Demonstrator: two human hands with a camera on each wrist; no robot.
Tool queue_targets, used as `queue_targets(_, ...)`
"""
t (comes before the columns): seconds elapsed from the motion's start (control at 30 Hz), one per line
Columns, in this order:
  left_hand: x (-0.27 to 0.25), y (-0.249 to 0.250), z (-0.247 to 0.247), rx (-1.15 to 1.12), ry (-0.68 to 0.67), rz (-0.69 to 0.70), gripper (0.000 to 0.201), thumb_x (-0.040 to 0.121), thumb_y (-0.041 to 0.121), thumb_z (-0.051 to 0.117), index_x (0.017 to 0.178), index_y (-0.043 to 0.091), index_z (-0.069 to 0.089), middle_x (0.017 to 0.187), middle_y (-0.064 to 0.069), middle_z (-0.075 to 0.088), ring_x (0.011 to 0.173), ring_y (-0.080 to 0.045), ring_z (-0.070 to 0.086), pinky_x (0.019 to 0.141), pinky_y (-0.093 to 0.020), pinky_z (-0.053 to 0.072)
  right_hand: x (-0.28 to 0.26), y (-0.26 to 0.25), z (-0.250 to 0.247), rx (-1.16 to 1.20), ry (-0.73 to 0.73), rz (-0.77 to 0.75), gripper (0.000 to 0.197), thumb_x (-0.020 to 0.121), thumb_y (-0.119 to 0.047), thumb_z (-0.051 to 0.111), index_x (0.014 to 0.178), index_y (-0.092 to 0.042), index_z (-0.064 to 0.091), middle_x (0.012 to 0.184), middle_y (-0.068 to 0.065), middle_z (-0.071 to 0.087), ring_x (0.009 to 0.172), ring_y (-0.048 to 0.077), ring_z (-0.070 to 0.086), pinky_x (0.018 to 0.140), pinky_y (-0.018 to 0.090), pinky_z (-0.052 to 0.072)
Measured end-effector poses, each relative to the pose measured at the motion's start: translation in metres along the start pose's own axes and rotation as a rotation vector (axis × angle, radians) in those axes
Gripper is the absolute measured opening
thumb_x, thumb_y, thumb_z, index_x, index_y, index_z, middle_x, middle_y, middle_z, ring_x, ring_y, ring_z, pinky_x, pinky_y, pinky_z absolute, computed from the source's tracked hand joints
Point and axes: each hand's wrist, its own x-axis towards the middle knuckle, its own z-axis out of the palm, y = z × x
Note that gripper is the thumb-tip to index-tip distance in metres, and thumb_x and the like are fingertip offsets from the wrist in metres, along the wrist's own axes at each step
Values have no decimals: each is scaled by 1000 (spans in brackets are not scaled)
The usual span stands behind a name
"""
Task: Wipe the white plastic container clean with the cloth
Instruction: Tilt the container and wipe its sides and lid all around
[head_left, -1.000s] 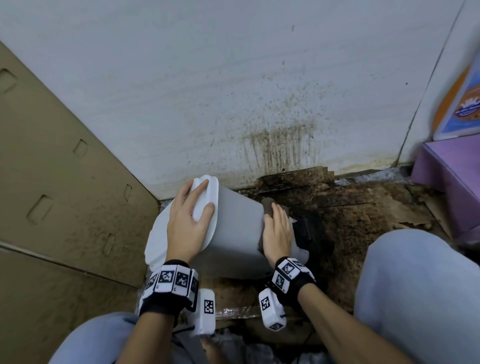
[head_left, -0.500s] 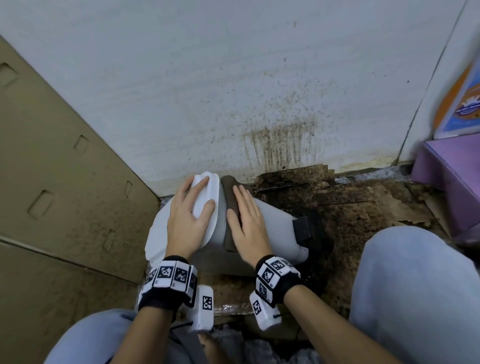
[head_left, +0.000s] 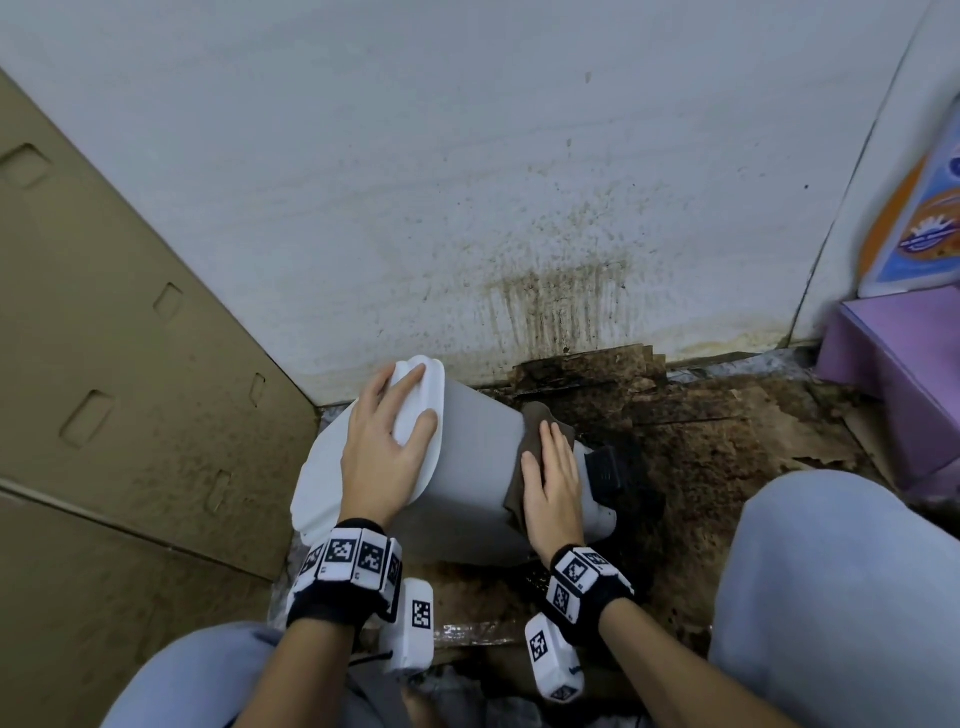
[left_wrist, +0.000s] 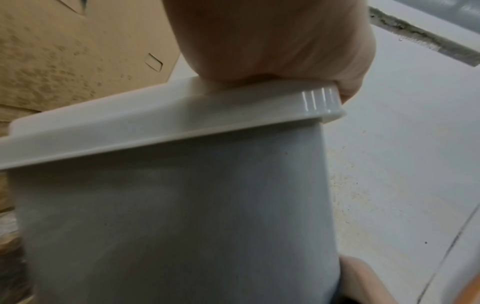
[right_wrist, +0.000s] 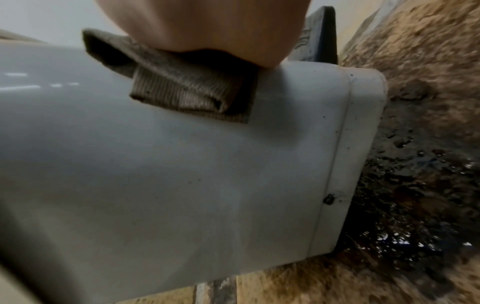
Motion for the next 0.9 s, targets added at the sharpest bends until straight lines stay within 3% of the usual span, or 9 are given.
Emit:
queue_targets(0.17,0,0,1,19,3,3,54,92,47,48,146,42,51,159,12,36,144,-11,35,103,-31,33,-7,-27,5,50,-55,-51,59,106,-42,42,160,-28,22,165,-18,14,152,2,4,125,30,3)
queue_targets(0.43,0,3,1,36,-8,-3,55,92,47,47,147,43,50,160,11,35,146,-13,34,105,-35,36,-13,-70,13,172,-105,-146,51,108,-22,39,158,-25,29,166,-10,21,152,1,11,126,26,9)
queue_targets(0.5,1,6,2,42,-19,-2,56,92,48,46,147,43,49,160,11,34,147,-14,33,106,-36,36,-14,-77,13,207,-113,-136,52,108,-20,38,158,-25,27,165,-7,25,152,5,16,126,33,16)
queue_targets(0.6,5,13,7,56,-46,15,53,96,47,48,149,42,47,160,11,33,147,-13,31,109,-38,35,-12,-85,3,258,-106,-90,51,108,-25,36,158,-32,26,155,3,45,140,20,45,116,41,38)
queue_targets(0.67,7,19,12,67,-48,24,49,101,41,52,149,41,46,161,11,32,147,-14,30,110,-39,35,-6,-91,-9,333,-95,-44,48,109,-26,35,157,-31,29,151,-5,48,134,13,49,108,27,44)
queue_targets(0.73,5,25,16,79,-58,17,50,102,39,53,151,41,44,162,10,30,149,-14,27,114,-41,34,1,-102,-21,416,-90,-20,47,110,-26,35,156,-29,31,148,-14,45,130,-5,47,96,6,40)
queue_targets(0.77,4,28,19,81,-68,19,51,102,40,53,152,42,43,164,10,28,150,-13,26,117,-43,33,3,-106,-26,431,-91,-30,46,110,-26,35,156,-29,31,147,-16,45,123,-15,47,90,1,39)
queue_targets(0.83,1,35,25,75,-83,40,54,103,42,50,155,42,37,166,9,26,152,-13,22,120,-42,28,6,-115,-33,439,-105,-79,46,110,-27,36,155,-30,33,146,-17,46,118,-22,46,89,0,40)
queue_targets(0.9,-1,42,30,38,-78,74,52,108,37,41,159,36,32,167,7,27,153,-12,21,122,-33,22,5,-121,-40,424,-124,-125,46,110,-26,37,155,-30,34,150,-16,45,130,-12,44,101,6,39)
